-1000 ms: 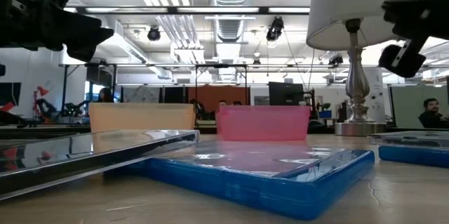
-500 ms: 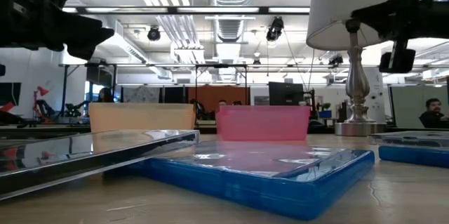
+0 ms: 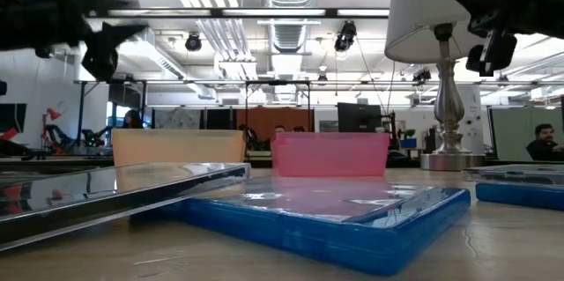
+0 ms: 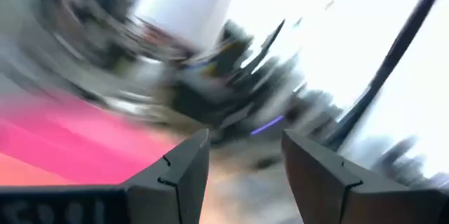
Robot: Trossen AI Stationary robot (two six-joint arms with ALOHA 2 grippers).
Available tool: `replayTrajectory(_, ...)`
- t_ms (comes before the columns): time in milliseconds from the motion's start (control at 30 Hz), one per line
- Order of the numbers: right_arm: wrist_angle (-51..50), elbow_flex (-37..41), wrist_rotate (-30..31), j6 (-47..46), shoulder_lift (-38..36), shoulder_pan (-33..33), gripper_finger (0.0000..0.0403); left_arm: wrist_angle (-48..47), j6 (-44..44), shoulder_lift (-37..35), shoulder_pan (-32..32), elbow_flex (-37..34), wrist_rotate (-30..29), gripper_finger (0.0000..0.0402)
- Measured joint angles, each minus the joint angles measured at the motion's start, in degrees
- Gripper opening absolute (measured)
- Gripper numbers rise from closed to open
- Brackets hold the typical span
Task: Pick & place jewel cases by type
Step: Put the bottom right black CD case into the orange bin
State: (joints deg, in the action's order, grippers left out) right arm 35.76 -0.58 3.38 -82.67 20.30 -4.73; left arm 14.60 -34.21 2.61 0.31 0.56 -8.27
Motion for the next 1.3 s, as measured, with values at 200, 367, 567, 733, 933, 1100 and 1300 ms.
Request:
replayTrajectory(200, 0.5, 0.0, 1.9, 5.0, 8.3, 0.0, 0.0009, 5.5, -35.1, -0.1, 0.0, 0.0, -2.4, 0.0162)
replayTrajectory(367, -0.8, 0.0, 0.0, 0.1, 16.1, 1.9, 0.0014, 5.4, -33.9, 0.1, 0.0, 0.0, -3.8, 0.0162)
replayTrajectory(567, -2.1, 0.0, -3.9, -2.6, 23.8, 2.0, 0.0076, 4.6, -33.4, 0.2, 0.0, 0.0, -3.9, 0.0162)
replayTrajectory(733, -2.1, 0.0, -7.4, -2.8, 27.3, 2.0, 0.0139, 4.5, -35.1, 1.3, 0.0, 0.0, -6.3, 0.0162)
replayTrajectory(933, -12.0, -4.5, -7.1, -0.8, 29.4, 2.0, 0.0165, 6.2, -35.0, 2.5, 0.0, 0.0, -16.9, 0.0162)
replayTrajectory(1100, -44.3, -18.6, -7.6, 9.9, 30.9, 2.0, 0.0155, 14.4, -34.3, 5.5, -0.3, 0.9, -11.6, 0.0162)
replayTrajectory(1300, -74.9, -33.1, -9.5, 20.3, 34.6, 2.0, 0.0156, 12.6, -30.7, 15.5, -1.8, 9.7, -3.8, 0.0162)
